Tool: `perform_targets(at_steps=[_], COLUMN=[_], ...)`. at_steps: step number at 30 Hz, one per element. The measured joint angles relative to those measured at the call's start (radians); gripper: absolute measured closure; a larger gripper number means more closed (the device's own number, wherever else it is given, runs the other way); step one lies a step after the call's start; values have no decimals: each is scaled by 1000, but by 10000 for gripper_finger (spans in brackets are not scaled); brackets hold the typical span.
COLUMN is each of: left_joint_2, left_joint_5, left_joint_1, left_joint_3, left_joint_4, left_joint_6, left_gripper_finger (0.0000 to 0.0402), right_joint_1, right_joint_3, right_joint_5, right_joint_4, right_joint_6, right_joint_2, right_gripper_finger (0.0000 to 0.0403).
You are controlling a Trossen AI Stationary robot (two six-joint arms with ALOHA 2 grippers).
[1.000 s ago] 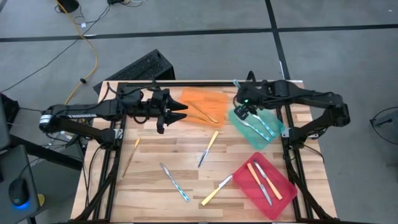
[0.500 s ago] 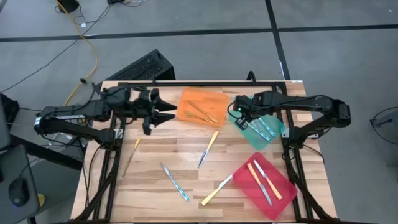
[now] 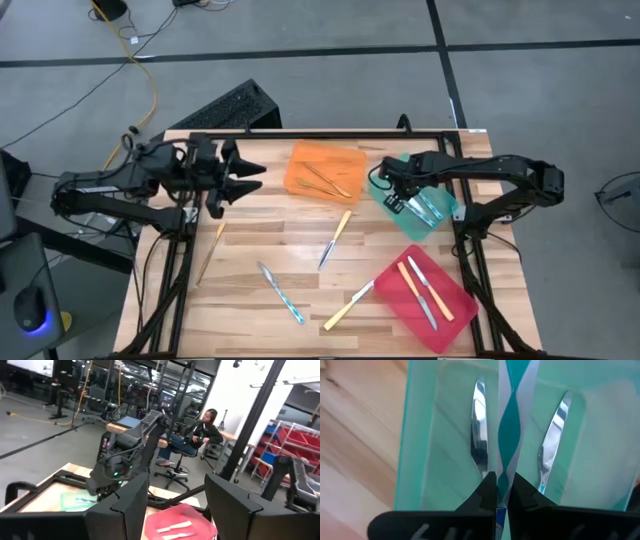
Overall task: Sort silverware by color (type)
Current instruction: Put the top white patterned knife into the blue bin
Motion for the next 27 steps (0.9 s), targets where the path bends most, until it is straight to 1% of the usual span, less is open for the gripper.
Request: perform_targets(at_steps=[4, 8, 14, 17, 19, 27], left_joint_2=[-9, -12, -12, -11, -12, -12], left_joint_5=[-3, -7, -50, -56, -56, -56], left_joint_1=[-23, -38, -44, -44, -44, -44], left_joint_3=[0, 0, 0, 0, 0, 0], left_joint_4=[1, 2, 2, 2, 2, -1], left_joint_6=[37, 54, 79, 101, 117, 131], left_gripper_finger=[223, 223, 223, 223, 223, 223], right_joint_1=[-39, -80, -126, -151, -163, -182], right_joint_3=[-35, -69, -120, -154, -171, -209], right_joint_5=[-3, -37, -52, -99, -121, -126], right_joint_4=[28, 26, 65, 75, 79, 98], right_joint_6=[-23, -66, -79, -87, -91, -95], right_joint_2=[0, 0, 0, 0, 1, 1], right_gripper_finger=[378, 378, 378, 378, 378, 365])
